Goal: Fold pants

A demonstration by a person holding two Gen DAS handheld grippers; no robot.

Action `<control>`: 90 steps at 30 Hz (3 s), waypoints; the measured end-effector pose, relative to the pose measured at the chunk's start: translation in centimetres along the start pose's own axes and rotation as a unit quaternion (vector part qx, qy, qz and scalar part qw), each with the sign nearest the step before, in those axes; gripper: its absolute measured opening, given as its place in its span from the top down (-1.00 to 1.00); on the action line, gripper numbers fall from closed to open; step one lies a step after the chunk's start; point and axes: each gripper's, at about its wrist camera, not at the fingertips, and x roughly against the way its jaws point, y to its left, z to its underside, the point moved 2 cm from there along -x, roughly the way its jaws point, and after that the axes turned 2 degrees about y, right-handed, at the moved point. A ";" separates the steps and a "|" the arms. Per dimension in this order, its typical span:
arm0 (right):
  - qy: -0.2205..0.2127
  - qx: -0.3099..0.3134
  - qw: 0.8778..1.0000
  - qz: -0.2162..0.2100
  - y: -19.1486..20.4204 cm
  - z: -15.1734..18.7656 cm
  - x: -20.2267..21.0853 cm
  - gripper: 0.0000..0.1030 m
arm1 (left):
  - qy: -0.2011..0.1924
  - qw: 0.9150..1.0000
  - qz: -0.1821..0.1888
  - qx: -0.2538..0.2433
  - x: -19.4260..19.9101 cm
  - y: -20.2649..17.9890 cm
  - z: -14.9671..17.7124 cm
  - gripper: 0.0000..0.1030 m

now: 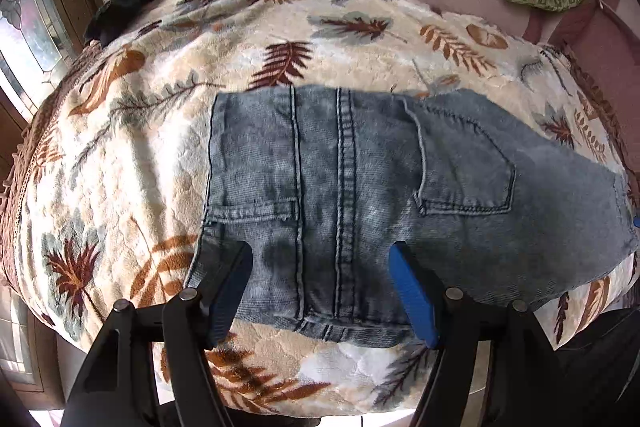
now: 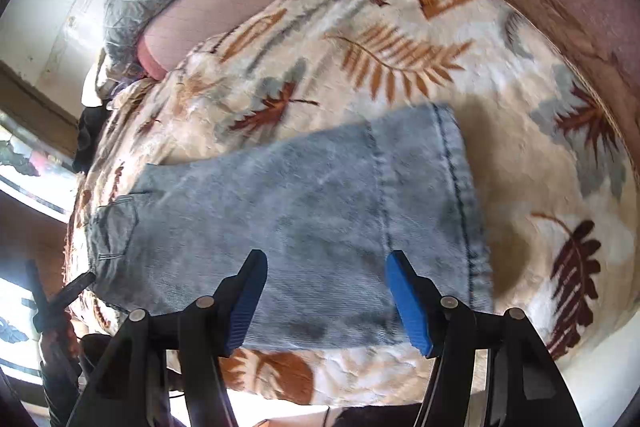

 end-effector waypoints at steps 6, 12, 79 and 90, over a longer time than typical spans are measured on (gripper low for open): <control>0.014 0.046 0.995 -0.083 8.6 -2.5 -3.6 -0.30 | -0.018 0.999 0.029 0.030 0.6 -0.4 -2.7 -0.39; 0.056 0.101 0.987 -0.109 17.4 -4.6 -9.5 -0.30 | -0.017 0.999 -0.001 0.047 -2.7 -1.9 -2.9 -0.40; -0.001 0.433 0.890 0.141 33.7 -6.4 -23.1 0.95 | -0.041 0.997 -0.053 0.042 -5.6 -0.7 -0.4 -0.68; 0.024 0.267 0.962 -0.046 30.0 -9.8 -18.0 0.97 | -0.045 0.996 -0.058 0.043 -5.5 -0.8 -0.4 -0.69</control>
